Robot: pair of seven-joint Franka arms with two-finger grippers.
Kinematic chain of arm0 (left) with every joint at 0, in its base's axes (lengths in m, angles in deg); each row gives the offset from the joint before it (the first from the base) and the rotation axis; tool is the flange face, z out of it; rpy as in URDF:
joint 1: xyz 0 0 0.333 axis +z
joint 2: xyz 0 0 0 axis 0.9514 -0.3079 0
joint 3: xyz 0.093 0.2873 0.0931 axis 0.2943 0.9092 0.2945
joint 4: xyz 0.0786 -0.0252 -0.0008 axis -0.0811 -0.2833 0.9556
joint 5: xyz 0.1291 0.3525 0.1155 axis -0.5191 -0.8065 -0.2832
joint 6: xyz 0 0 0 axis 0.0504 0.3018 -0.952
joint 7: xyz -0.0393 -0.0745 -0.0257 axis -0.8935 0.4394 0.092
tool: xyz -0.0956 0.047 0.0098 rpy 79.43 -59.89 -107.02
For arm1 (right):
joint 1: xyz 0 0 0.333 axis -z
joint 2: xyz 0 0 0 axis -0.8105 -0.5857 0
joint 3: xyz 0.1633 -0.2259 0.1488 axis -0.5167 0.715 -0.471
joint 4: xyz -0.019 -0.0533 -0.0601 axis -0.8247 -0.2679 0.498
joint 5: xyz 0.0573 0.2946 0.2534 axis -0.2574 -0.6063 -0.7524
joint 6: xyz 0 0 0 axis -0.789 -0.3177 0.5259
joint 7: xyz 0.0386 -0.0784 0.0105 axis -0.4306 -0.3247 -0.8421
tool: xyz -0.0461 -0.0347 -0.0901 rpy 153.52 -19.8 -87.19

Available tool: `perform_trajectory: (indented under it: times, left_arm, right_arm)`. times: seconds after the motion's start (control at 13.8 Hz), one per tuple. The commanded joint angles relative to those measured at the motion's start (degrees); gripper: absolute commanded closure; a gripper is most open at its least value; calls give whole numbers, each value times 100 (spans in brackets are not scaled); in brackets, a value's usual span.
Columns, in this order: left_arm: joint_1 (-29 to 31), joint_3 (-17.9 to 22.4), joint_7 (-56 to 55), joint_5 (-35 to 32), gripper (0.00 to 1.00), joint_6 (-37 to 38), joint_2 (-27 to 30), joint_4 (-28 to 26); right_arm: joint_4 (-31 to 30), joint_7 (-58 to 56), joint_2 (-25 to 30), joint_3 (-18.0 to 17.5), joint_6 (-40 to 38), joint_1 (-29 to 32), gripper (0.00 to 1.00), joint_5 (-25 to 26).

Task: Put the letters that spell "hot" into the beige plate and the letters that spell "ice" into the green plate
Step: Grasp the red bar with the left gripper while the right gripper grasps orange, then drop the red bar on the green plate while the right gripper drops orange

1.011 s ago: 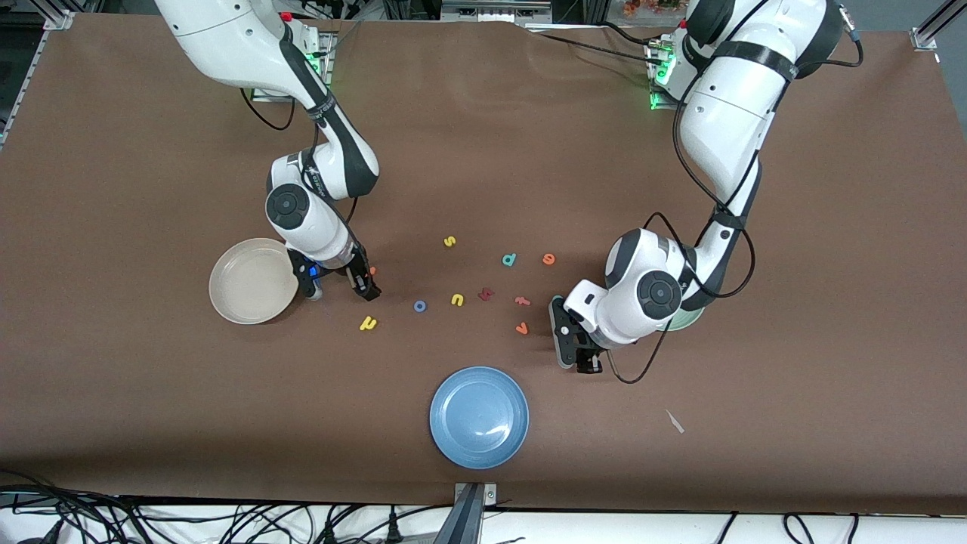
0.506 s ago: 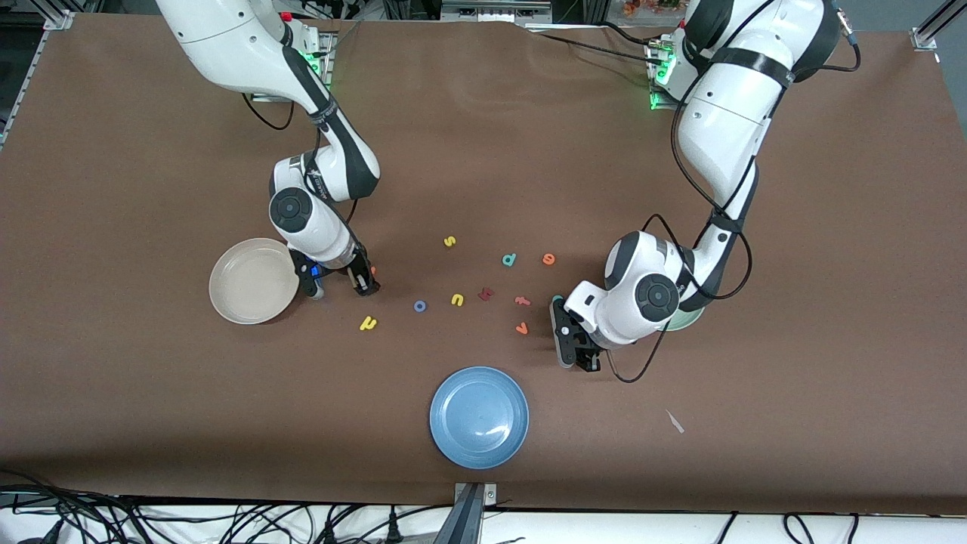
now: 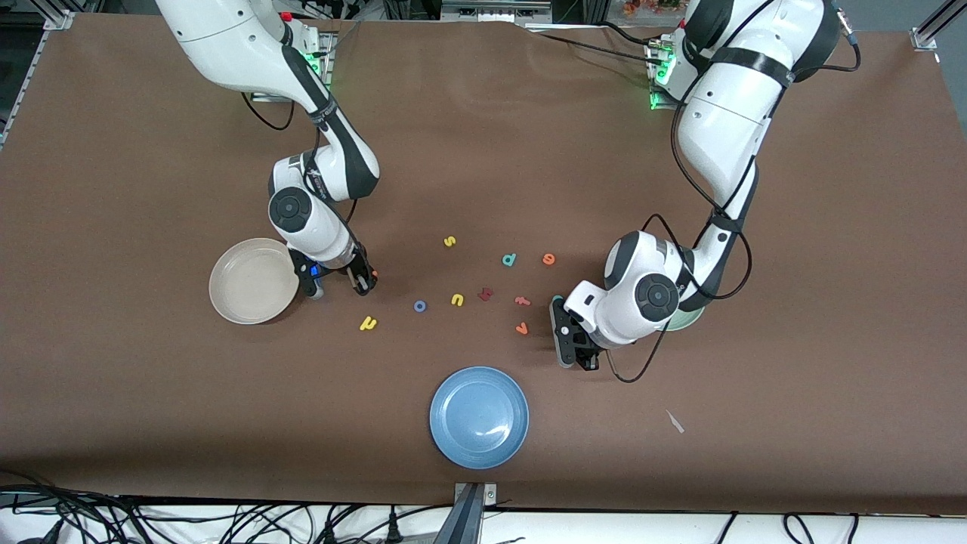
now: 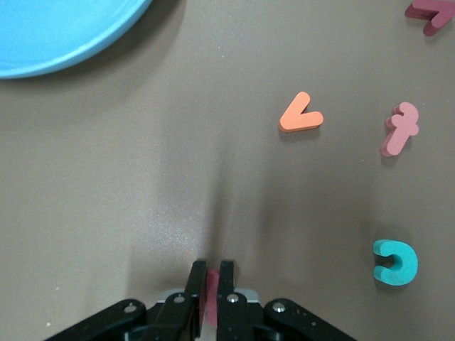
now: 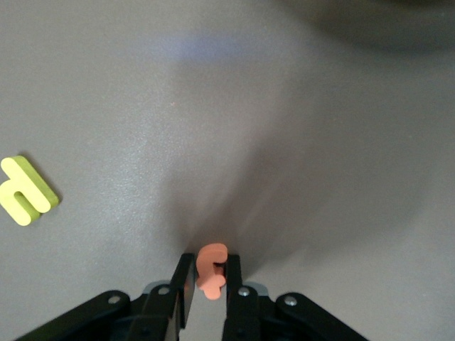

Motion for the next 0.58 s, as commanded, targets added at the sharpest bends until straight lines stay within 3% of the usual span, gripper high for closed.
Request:
perform_trajectory:
  times: [0.0,0.29,0.51]
  left_arm:
    - [-6,46,73,100,100,199,234,-66]
    - [134,125,-41,91,100,1374,681,-75]
    - [222,239,-190,4,100,2036,1050,-266]
  right_arm:
    - [-9,-8,-77,30,87,-58,98,-86]
    - [149,-331,-42,39,-35,-58,100,-16]
    - [166,-1612,186,100,-667,-50,100,10]
